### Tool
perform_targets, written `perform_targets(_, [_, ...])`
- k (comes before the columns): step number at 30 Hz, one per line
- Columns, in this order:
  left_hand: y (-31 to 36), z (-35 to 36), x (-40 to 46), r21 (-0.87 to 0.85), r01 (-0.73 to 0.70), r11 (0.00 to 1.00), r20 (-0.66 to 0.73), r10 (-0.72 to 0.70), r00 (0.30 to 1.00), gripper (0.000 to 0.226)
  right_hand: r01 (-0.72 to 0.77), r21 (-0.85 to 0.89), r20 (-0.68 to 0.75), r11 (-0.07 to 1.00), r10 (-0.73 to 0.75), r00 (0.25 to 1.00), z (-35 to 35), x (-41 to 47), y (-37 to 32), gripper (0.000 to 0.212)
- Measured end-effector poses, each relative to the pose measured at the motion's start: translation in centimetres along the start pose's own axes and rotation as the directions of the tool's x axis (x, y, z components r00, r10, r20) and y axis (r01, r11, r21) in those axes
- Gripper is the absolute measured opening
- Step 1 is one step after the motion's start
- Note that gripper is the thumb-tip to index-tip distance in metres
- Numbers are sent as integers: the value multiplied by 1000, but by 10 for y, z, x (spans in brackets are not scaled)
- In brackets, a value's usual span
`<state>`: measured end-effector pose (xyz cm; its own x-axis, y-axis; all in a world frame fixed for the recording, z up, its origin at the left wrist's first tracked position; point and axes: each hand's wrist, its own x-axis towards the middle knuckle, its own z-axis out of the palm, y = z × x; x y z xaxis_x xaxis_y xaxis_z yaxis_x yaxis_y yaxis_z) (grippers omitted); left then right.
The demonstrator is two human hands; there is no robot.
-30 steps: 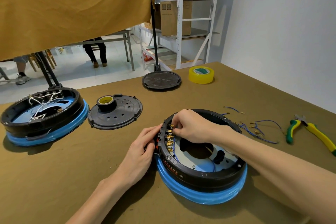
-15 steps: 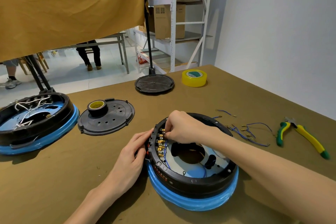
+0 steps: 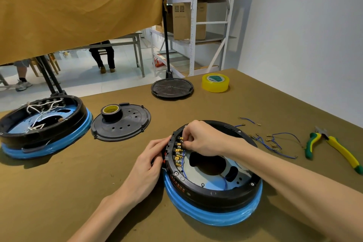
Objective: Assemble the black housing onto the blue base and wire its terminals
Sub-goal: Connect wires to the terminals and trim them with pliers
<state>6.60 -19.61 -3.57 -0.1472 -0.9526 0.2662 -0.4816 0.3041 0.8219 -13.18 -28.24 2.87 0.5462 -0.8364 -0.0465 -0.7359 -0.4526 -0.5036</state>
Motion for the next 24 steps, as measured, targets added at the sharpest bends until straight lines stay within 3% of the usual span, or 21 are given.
perform_targets(15, [-8, 1, 2, -7, -25, 1000, -27, 25, 999, 54, -28, 116, -9, 993, 29, 1000, -4, -8, 2, 11])
perform_targets(22, [-10, 2, 3, 2, -38, 999, -35, 38, 999, 56, 35, -114, -1, 993, -35, 999, -10, -20, -5, 26])
perform_targets(24, [-10, 1, 3, 1, -48, 999, -42, 48, 998, 56, 51, -233, -66, 971, -68, 995, -4, -23, -7, 27])
